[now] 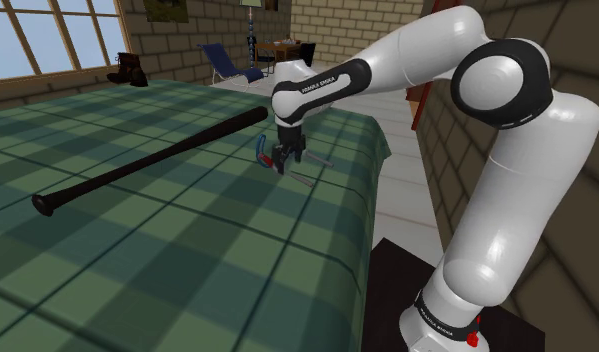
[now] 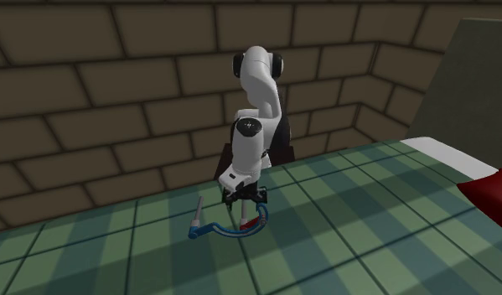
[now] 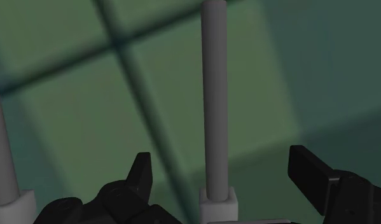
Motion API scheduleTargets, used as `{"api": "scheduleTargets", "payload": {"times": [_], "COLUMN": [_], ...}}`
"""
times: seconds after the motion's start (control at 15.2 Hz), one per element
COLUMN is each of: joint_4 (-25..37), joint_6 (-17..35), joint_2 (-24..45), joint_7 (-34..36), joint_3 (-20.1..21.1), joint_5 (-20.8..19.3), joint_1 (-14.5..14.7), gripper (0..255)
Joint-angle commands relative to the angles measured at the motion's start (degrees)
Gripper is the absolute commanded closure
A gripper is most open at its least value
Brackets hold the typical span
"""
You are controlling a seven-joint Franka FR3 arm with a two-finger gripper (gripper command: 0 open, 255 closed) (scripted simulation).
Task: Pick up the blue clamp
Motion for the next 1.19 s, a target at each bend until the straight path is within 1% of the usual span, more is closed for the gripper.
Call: {"api": "scheduleTargets", "payload": {"times": [0.0, 0.2, 0.26, 0.86, 1.12], "joint_4": [-0.87, -1.55, -1.53, -1.55, 0.23], "joint_6": [1.49, 2.63, 2.63, 2.63, -0.27], "joint_2": [0.58, 1.04, 1.06, 1.04, -0.08], "joint_7": [0.03, 0.11, 0.12, 0.11, -0.08], "joint_3": [-0.03, -0.04, -0.03, -0.04, -0.02], "joint_5": [-0.06, -0.10, -0.10, -0.10, 0.00], "joint_1": [-0.04, -0.04, -0.03, -0.04, -0.03], "gripper": [0, 0, 255, 255, 255]}}
